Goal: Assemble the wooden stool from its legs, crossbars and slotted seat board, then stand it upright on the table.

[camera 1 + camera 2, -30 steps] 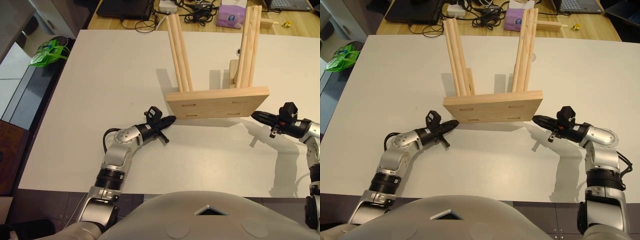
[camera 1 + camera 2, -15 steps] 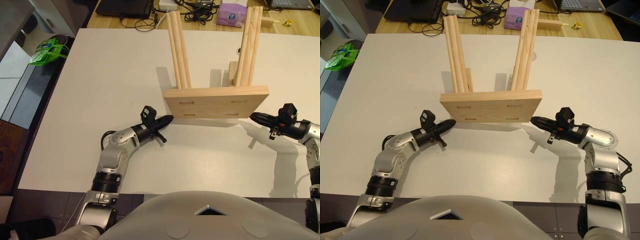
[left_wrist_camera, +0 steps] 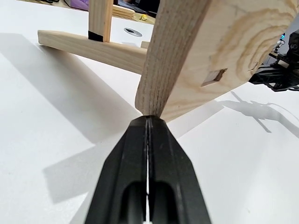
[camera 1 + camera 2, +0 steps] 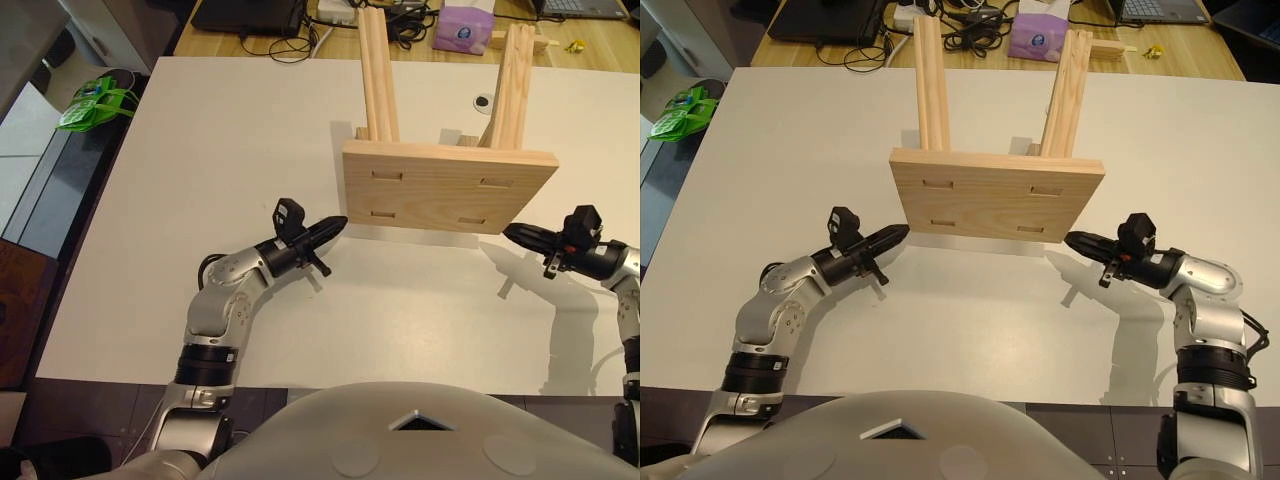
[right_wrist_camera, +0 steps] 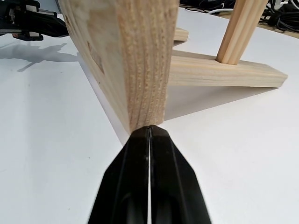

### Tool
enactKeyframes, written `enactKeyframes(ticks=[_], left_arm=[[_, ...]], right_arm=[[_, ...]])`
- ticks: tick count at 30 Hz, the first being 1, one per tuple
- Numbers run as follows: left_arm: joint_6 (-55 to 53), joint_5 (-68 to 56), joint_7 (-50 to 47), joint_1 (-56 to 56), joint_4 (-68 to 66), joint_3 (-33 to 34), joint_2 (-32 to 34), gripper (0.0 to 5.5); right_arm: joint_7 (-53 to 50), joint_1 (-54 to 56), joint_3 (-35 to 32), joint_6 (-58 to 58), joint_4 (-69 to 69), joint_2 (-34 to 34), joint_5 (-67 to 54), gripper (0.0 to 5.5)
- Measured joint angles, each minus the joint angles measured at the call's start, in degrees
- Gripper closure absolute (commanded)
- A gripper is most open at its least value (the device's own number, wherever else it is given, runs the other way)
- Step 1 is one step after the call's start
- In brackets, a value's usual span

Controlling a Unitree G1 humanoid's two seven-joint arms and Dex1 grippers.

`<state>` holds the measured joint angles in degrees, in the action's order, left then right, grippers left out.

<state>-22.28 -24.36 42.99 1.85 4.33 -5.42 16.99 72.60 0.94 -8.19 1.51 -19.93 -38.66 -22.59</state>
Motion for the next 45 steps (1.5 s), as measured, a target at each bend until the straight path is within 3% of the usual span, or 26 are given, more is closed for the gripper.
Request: enactKeyframes(ticks=[45], left_arm=[[-4.9,-13.9,-3.0,-4.4,8.3,8.7,-2.2,5.47]], right_arm=[[-5.7,1.3,-9.5,-22.1,16.6,2.3,-15.6,5.50]])
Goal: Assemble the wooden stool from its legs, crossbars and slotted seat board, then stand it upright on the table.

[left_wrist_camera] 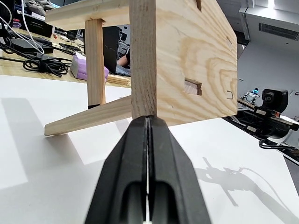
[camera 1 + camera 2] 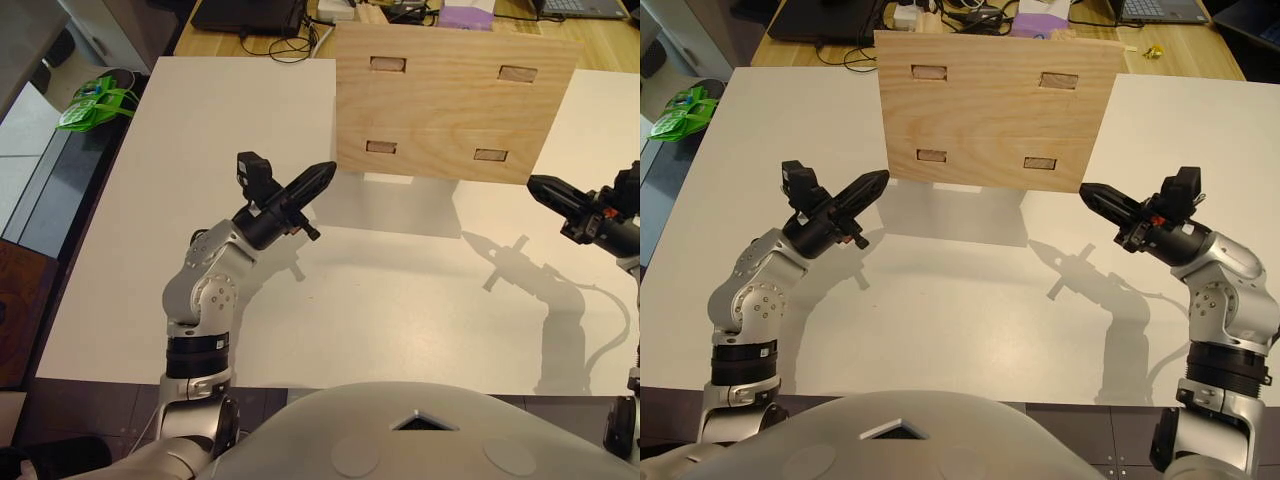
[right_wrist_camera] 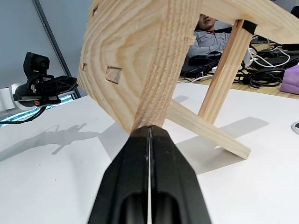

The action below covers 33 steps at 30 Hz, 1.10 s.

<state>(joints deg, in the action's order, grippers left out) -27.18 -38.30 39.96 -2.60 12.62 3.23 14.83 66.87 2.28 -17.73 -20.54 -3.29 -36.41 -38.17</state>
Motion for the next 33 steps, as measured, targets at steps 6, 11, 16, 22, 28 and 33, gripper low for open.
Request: enactKeyframes(ticks=[6,11,16,22,28,33], left_arm=[[-0.2,-1.9,-1.0,-1.2,0.8,0.2,-0.1,5.47],[-0.1,-4.0,-2.0,-2.2,1.4,1.3,-0.6,5.47],[0.8,-4.9,-4.4,-4.4,2.6,2.1,-2.2,5.47],[1.3,-7.2,-6.2,-7.1,4.3,2.6,-3.1,5.47],[1.3,-8.1,-7.2,-7.3,4.4,2.7,-3.4,5.47],[1.4,-8.2,-7.2,-7.3,4.4,2.7,-3.5,5.47]], right_arm=[[-0.5,0.8,-1.4,-2.2,0.4,0.0,-2.7,5.50],[-1.6,2.3,-1.9,-3.3,1.3,0.5,-4.1,5.50],[-2.8,2.7,-2.4,-4.6,2.6,0.8,-5.9,5.50],[-6.1,4.0,-4.0,-7.8,3.5,2.2,-9.5,5.50],[-9.1,6.2,-5.9,-10.1,5.0,2.9,-13.1,5.50],[-9.7,6.2,-6.0,-10.6,5.1,2.9,-13.8,5.50]])
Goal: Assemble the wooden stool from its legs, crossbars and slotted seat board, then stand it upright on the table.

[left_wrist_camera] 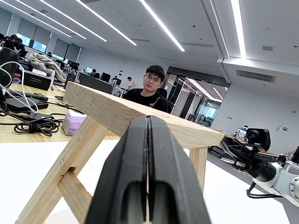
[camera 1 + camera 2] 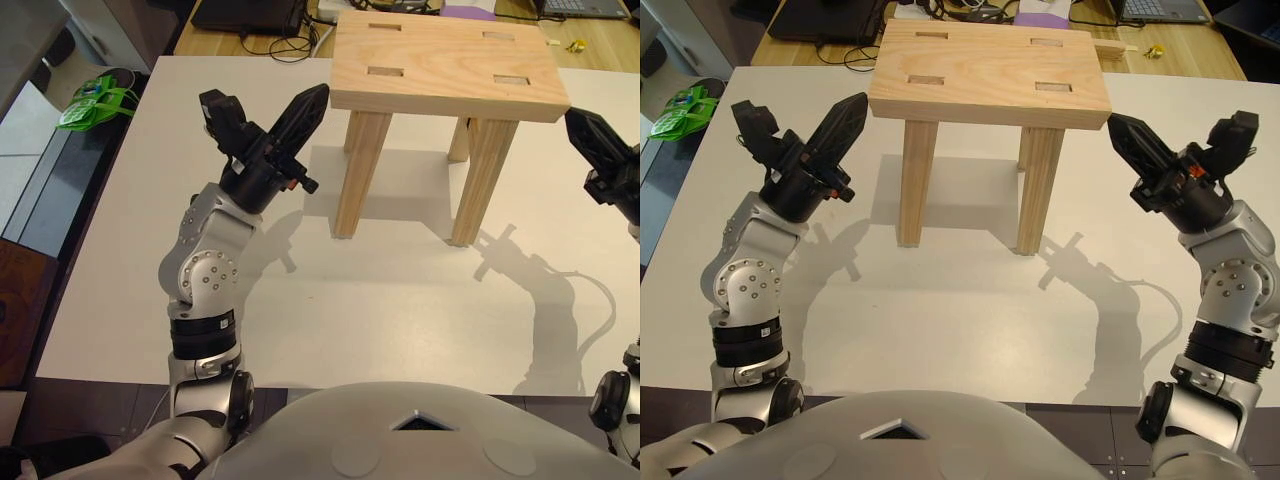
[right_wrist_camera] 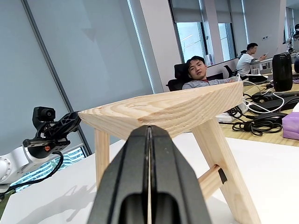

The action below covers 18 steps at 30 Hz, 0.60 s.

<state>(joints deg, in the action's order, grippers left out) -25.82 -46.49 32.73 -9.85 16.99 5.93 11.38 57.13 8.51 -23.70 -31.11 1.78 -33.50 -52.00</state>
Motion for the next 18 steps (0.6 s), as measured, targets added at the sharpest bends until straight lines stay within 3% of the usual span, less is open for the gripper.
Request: enactKeyframes(ticks=[9,14,18], left_arm=[[3.1,6.0,3.5,4.8,-7.5,-2.9,1.0,5.47],[7.1,7.3,2.9,6.4,-12.4,1.9,1.4,5.47],[15.5,12.2,-1.9,7.0,-22.3,6.2,-0.4,5.47]], right_arm=[[3.5,-1.3,3.2,2.0,-1.2,-0.7,3.5,5.50],[3.1,-1.6,1.5,4.3,-7.1,-1.0,5.6,5.50],[-2.1,-1.5,0.1,12.7,-17.6,0.0,13.0,5.50]])
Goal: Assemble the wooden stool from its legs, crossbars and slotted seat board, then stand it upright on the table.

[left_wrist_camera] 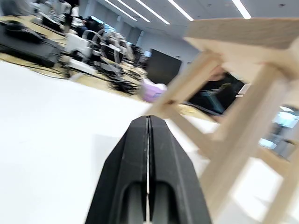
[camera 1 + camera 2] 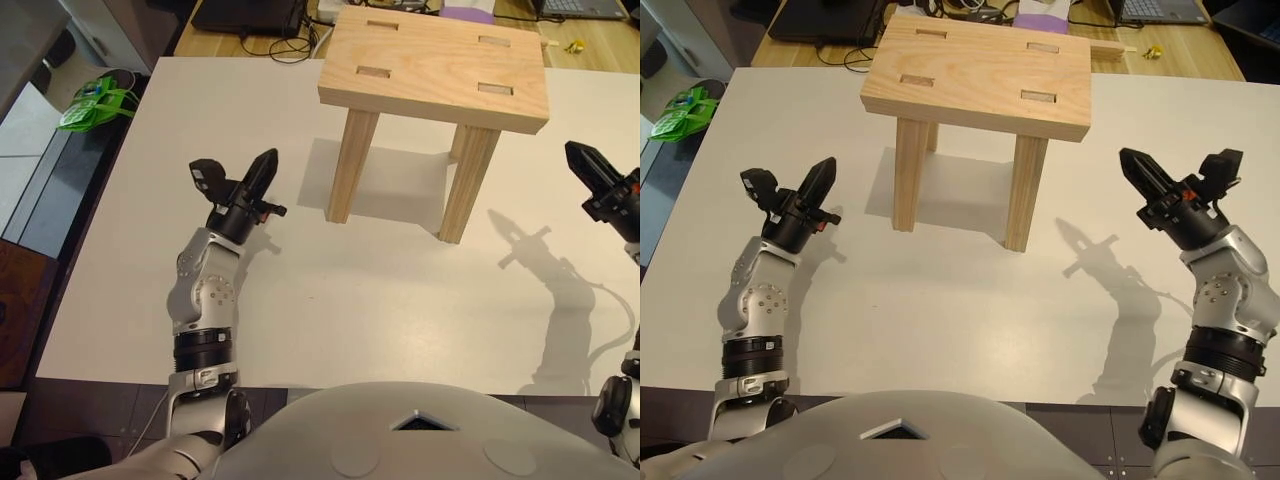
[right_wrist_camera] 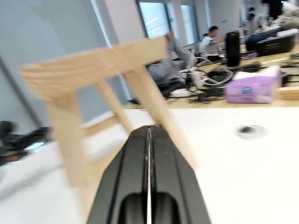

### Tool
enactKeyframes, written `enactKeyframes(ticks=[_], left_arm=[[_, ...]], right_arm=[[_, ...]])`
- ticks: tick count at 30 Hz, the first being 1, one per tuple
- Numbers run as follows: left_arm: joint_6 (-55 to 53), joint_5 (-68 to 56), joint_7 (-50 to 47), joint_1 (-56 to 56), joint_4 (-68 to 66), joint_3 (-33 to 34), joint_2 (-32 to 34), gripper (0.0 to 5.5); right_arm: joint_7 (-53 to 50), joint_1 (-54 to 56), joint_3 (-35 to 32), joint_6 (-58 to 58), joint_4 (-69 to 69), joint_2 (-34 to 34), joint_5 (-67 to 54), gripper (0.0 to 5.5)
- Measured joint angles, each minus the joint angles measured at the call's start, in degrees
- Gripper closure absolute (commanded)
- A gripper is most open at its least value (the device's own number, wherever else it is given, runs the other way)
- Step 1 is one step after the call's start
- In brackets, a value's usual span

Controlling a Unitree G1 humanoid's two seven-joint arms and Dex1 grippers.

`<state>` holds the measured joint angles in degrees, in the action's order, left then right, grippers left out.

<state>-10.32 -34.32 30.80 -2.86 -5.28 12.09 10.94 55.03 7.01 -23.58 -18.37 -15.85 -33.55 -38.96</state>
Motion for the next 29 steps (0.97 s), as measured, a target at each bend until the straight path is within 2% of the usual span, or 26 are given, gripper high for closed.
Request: enactKeyframes(ticks=[5,10,17,22,29], left_arm=[[16.7,13.5,-14.3,-2.8,-17.8,0.9,-6.0,5.47],[25.8,17.9,-17.5,-5.6,-25.0,0.8,-7.7,5.47],[31.2,20.9,-18.3,-8.4,-31.1,-0.1,-8.2,5.47],[31.9,24.5,-19.6,-15.2,-32.0,-2.5,-8.1,5.47],[33.7,24.6,-22.7,-24.2,-43.6,-1.4,-9.7,5.47]], right_arm=[[-13.6,0.7,2.3,18.7,-17.9,9.2,13.4,5.50],[-23.1,4.6,2.1,29.2,-28.6,12.8,18.0,5.50],[-24.6,7.8,2.3,34.3,-35.0,12.5,19.4,5.50],[-24.9,9.0,7.0,39.5,-35.9,12.5,25.4,5.50],[-29.5,16.6,10.4,44.6,-43.0,15.5,30.0,5.50]])
